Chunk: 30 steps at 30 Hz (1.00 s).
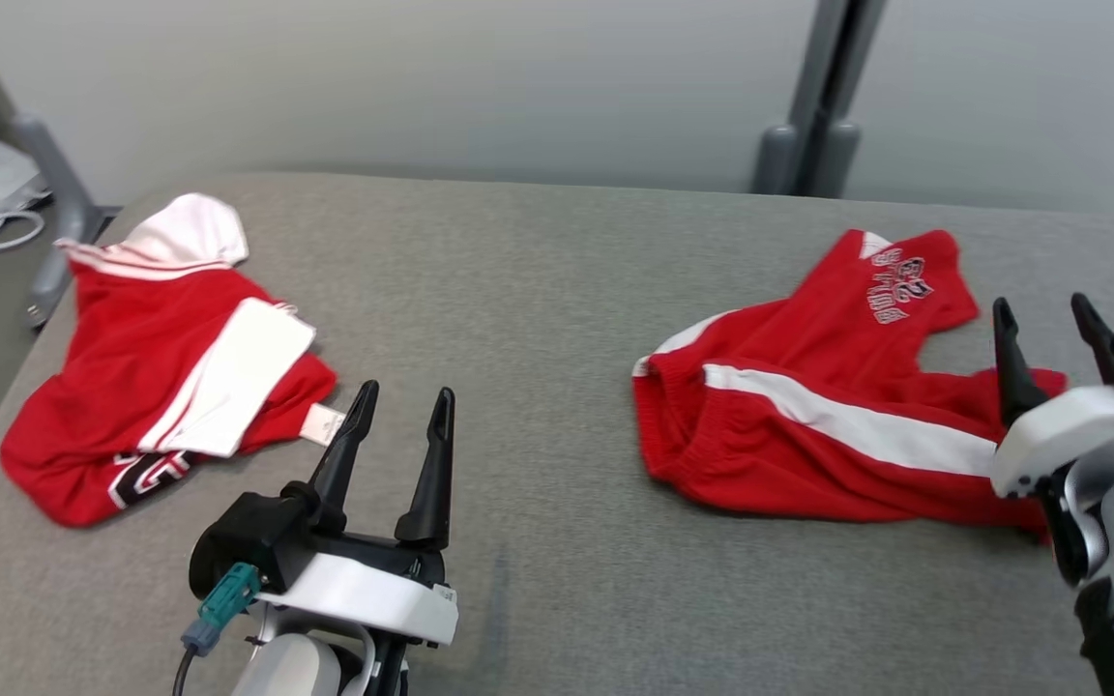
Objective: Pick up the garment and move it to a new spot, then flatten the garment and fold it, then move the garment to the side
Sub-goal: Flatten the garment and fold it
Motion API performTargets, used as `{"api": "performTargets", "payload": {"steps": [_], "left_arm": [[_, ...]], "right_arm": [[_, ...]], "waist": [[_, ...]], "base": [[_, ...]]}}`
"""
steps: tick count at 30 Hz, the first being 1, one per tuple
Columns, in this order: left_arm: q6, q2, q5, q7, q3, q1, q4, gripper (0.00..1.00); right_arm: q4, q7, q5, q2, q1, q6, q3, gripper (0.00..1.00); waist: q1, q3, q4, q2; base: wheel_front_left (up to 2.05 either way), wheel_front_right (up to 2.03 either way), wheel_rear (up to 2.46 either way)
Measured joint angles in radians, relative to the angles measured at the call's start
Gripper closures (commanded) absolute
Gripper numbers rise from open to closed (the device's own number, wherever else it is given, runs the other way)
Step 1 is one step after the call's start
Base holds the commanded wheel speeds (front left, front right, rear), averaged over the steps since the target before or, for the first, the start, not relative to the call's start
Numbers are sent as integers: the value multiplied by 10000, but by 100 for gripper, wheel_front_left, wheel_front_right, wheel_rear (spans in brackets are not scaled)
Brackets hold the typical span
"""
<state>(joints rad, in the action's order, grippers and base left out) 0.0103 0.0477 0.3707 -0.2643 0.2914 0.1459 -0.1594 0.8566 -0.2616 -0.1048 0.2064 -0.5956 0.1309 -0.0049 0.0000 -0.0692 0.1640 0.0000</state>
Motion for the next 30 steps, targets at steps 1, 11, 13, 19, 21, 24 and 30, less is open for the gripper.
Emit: {"api": "performTargets", "payload": {"steps": [1, 11, 13, 19, 21, 24, 30], "left_arm": [[-2, -2, -4, 0, -36, 1, -2, 0], [-50, 6, 6, 0, -259, 3, -123, 0], [-63, 4, 6, 0, -276, 3, -173, 0], [-82, 6, 67, 0, -201, 132, -435, 0], [-107, 8, 46, 0, 17, 295, -621, 0], [-134, 0, 12, 0, 337, 607, -1091, 0], [-278, 4, 297, 0, 1124, 1795, -2265, 0]], "right_arm": [[-410, 0, -67, -63, 316, 0, -42, 0], [-3304, -27, -232, -717, 2931, 0, -1085, 0], [-3453, -27, -221, -802, 3133, 0, -1162, 0], [-3791, -27, -127, -999, 3224, 0, -1141, 0], [-3937, -27, -136, -1022, 3215, 0, -1133, 0], [-4057, -27, -136, -1129, 3213, 0, -1145, 0], [-4203, -27, -138, -1333, 3167, 0, -1099, 0]], "waist": [[0, 29, -157, 0], [0, 180, -1359, 0], [0, 185, -1518, 0], [0, -13, -1888, 0], [0, -159, -1992, 0], [-1, -411, -2186, 0], [0, -975, -2672, 0]], "base": [[0, 0, 0], [0, 0, 0], [0, 0, 0], [0, 0, 0], [0, 0, 0], [0, 0, 0], [0, 0, 0]]}}
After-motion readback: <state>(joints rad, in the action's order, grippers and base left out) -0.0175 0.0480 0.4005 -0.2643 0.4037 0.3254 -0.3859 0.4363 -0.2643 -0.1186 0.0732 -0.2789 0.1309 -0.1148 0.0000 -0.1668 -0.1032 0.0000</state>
